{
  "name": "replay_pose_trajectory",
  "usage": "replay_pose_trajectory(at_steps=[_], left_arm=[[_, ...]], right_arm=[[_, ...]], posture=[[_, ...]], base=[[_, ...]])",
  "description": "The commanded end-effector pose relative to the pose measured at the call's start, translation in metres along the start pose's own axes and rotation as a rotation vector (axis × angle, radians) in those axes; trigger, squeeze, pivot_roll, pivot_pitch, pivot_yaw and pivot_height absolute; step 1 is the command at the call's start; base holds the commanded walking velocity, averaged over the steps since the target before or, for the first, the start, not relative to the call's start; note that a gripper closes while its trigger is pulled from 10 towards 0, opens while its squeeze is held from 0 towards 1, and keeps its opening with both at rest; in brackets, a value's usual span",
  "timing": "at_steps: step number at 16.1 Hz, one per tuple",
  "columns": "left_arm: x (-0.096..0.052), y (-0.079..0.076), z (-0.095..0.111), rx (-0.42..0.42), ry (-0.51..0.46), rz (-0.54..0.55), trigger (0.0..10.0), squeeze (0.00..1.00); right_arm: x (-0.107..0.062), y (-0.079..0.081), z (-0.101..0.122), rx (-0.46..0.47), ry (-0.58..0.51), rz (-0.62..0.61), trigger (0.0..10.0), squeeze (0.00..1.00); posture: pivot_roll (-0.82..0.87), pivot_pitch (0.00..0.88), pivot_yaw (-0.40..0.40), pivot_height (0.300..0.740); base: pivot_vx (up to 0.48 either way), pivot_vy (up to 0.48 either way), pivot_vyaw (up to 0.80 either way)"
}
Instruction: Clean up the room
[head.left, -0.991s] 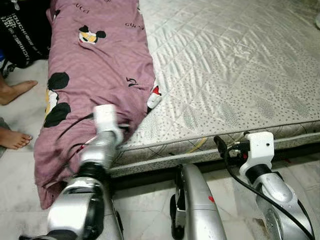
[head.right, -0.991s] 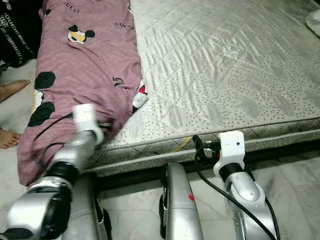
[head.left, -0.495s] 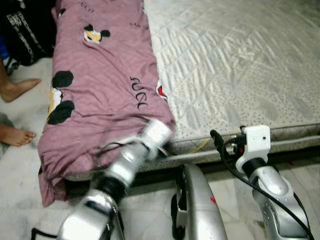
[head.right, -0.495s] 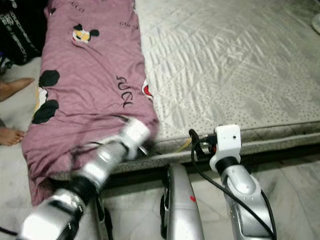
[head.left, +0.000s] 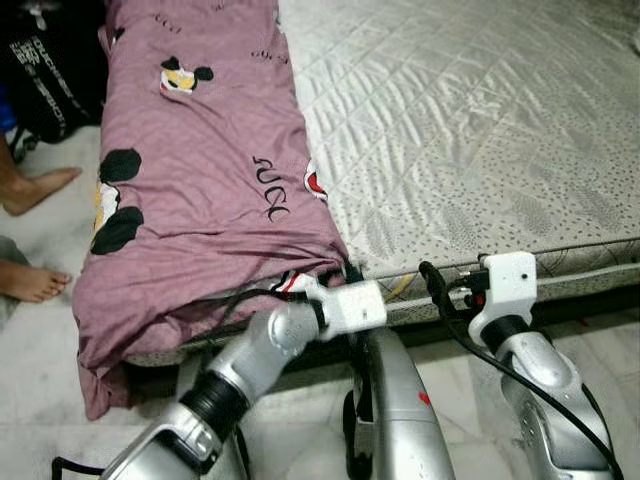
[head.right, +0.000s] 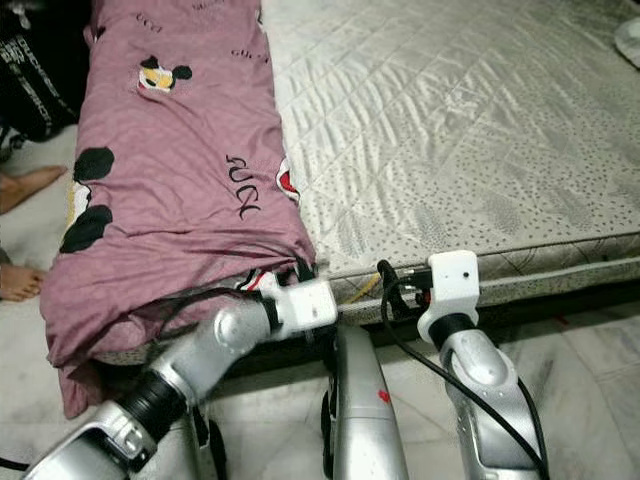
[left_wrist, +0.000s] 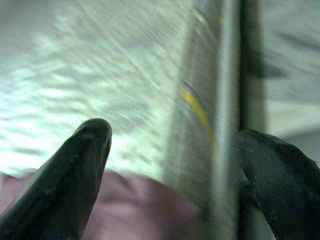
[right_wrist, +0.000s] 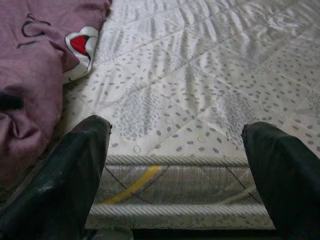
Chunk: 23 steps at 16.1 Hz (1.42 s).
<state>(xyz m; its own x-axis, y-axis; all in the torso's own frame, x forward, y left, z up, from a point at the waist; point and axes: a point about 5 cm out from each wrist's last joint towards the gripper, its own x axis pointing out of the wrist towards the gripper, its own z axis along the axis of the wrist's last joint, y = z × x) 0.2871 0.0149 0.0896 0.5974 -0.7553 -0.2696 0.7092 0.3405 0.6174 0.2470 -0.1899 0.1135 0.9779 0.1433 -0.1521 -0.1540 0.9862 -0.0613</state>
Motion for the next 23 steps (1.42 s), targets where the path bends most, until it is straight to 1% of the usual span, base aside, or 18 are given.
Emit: replay_pose_trajectory(at_steps=[1,2,3,5,6,7,8,10,11,12,13,14,16,18,20,21,22,23], left_arm=[[-0.004,0.019,0.016,0.002,-0.099,0.133,10.0,0.00],[-0.011,0.040,0.021,-0.037,-0.138,0.283,10.0,0.00],[-0.018,0.055,0.019,-0.080,-0.136,0.384,10.0,0.00],[-0.026,0.065,0.008,-0.128,-0.079,0.451,10.0,0.00],[-0.031,0.075,-0.019,-0.221,0.026,0.488,10.0,0.00],[-0.035,0.082,-0.041,-0.303,0.114,0.511,10.0,0.00],[-0.037,0.082,-0.060,-0.367,0.208,0.505,10.0,0.00],[-0.040,0.078,-0.082,-0.447,0.325,0.475,10.0,0.00],[-0.039,0.067,-0.094,-0.498,0.403,0.393,10.0,0.00],[-0.035,0.053,-0.099,-0.542,0.440,0.297,10.0,0.00],[-0.030,0.038,-0.099,-0.548,0.450,0.191,10.0,0.00],[-0.027,0.030,-0.098,-0.545,0.454,0.142,10.0,0.00],[-0.016,0.004,-0.092,-0.550,0.447,-0.024,10.0,0.00],[-0.010,-0.012,-0.086,-0.515,0.432,-0.118,10.0,0.00],[-0.009,-0.014,-0.084,-0.481,0.424,-0.120,10.0,0.00],[-0.010,-0.005,-0.084,-0.425,0.401,-0.039,10.0,0.00],[-0.013,0.011,-0.079,-0.325,0.333,0.081,10.0,0.00],[-0.013,0.015,-0.077,-0.290,0.308,0.100,10.0,0.00]], right_arm=[[0.004,-0.002,0.004,-0.001,-0.025,-0.022,10.0,0.00],[0.008,-0.002,0.007,0.000,-0.041,-0.029,10.0,0.00],[0.011,-0.002,0.009,0.003,-0.052,-0.035,10.0,0.00],[0.013,-0.003,0.011,0.008,-0.063,-0.042,10.0,0.00],[0.015,-0.003,0.014,0.010,-0.074,-0.044,10.0,0.00],[0.015,-0.004,0.016,0.008,-0.080,-0.046,10.0,0.00],[0.014,-0.007,0.015,0.002,-0.077,-0.048,10.0,0.00],[0.012,-0.010,0.013,-0.007,-0.067,-0.052,10.0,0.00],[0.011,-0.011,0.013,-0.011,-0.061,-0.053,10.0,0.00],[0.011,-0.011,0.013,-0.017,-0.059,-0.052,10.0,0.00],[0.011,-0.012,0.013,-0.021,-0.058,-0.049,10.0,0.00],[0.012,-0.011,0.014,-0.022,-0.058,-0.047,10.0,0.00],[0.013,-0.011,0.015,-0.030,-0.058,-0.041,10.0,0.00],[0.014,-0.012,0.015,-0.034,-0.060,-0.040,10.0,0.00],[0.015,-0.012,0.016,-0.035,-0.063,-0.038,10.0,0.00],[0.018,-0.010,0.018,-0.031,-0.074,-0.036,10.0,0.00],[0.021,-0.009,0.019,-0.025,-0.086,-0.038,10.0,0.00],[0.021,-0.009,0.019,-0.025,-0.087,-0.039,10.0,0.00]], posture=[[-0.07,0.097,-0.024,0.535],[-0.06,0.094,-0.022,0.535],[-0.06,0.093,-0.021,0.535],[-0.06,0.093,-0.021,0.535],[-0.08,0.104,-0.020,0.535],[-0.08,0.109,-0.021,0.535],[-0.09,0.111,-0.020,0.535],[-0.10,0.115,-0.023,0.535],[-0.11,0.115,-0.024,0.535],[-0.11,0.114,-0.025,0.535],[-0.11,0.111,-0.029,0.535],[-0.11,0.111,-0.029,0.535],[-0.12,0.104,-0.031,0.535],[-0.12,0.099,-0.032,0.535],[-0.11,0.095,-0.031,0.535],[-0.10,0.090,-0.028,0.535],[-0.09,0.087,-0.025,0.535],[-0.09,0.086,-0.025,0.535]], base=[[0.000,0.000,0.00],[0.000,0.000,0.00],[0.000,0.000,0.00],[0.000,0.000,0.00],[0.000,0.000,0.00],[0.000,0.000,0.00],[0.000,0.000,0.00],[0.000,0.000,0.00],[0.000,0.000,0.00],[0.000,0.000,0.00],[0.000,0.000,0.00],[0.000,0.000,0.00],[0.000,0.000,0.00],[0.000,0.000,0.00],[0.000,0.000,0.00],[0.000,0.000,0.00],[0.000,0.000,0.00],[0.000,0.000,0.00]])
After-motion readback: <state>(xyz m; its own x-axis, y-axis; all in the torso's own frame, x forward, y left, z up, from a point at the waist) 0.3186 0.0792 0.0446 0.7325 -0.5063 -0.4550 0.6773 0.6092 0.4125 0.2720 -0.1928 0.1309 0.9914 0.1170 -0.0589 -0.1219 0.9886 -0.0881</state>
